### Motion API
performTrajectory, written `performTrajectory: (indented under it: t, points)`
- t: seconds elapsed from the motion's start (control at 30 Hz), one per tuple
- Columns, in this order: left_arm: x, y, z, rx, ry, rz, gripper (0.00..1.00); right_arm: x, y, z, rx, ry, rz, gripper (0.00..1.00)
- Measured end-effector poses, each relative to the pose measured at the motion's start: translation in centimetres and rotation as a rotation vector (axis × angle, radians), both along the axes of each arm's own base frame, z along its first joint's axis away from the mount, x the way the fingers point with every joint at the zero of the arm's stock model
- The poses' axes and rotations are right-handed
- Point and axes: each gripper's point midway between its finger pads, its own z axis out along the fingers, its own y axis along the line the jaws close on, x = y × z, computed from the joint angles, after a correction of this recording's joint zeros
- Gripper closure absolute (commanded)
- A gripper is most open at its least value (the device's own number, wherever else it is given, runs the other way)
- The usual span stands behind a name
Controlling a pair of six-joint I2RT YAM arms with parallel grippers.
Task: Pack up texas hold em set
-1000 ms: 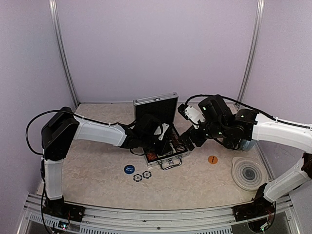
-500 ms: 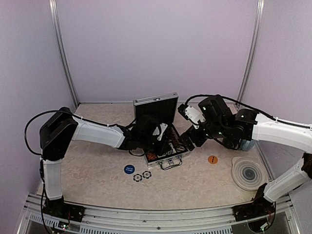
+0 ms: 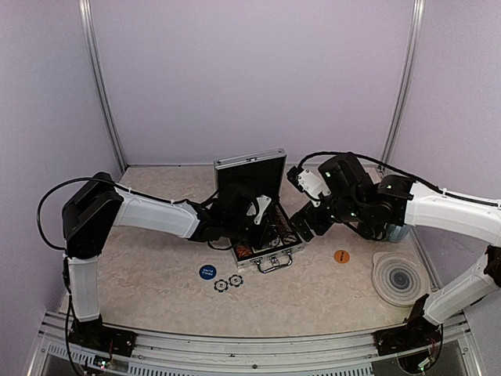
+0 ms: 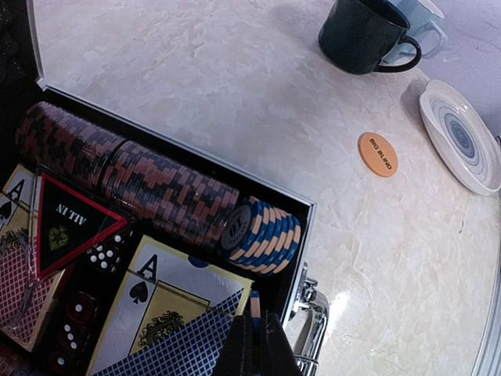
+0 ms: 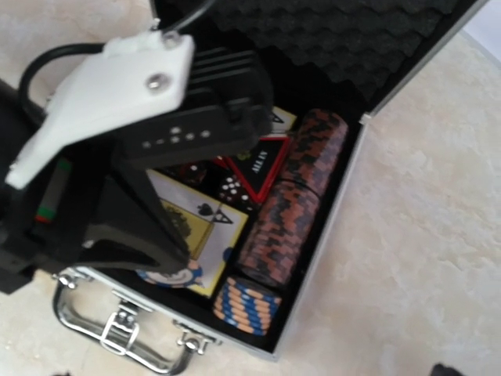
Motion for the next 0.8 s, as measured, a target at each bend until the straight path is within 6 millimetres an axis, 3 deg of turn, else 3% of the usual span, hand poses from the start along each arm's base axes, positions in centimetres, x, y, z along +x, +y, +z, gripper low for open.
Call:
performTrajectory:
  t: [0.47,0.8]
  points:
    - [-0.5,-1.5,1.5,0.015,-0.15,-0.122,1.0,0.2,-2.4,2.5,0.002,-0.075,-0.081,0.01]
    - [-1.7,-3.7,4.2,-0.012,-0.288,-0.272,1.0,-0.4,-5.4,2.1,-0.001,-0.069,-0.177,0.01]
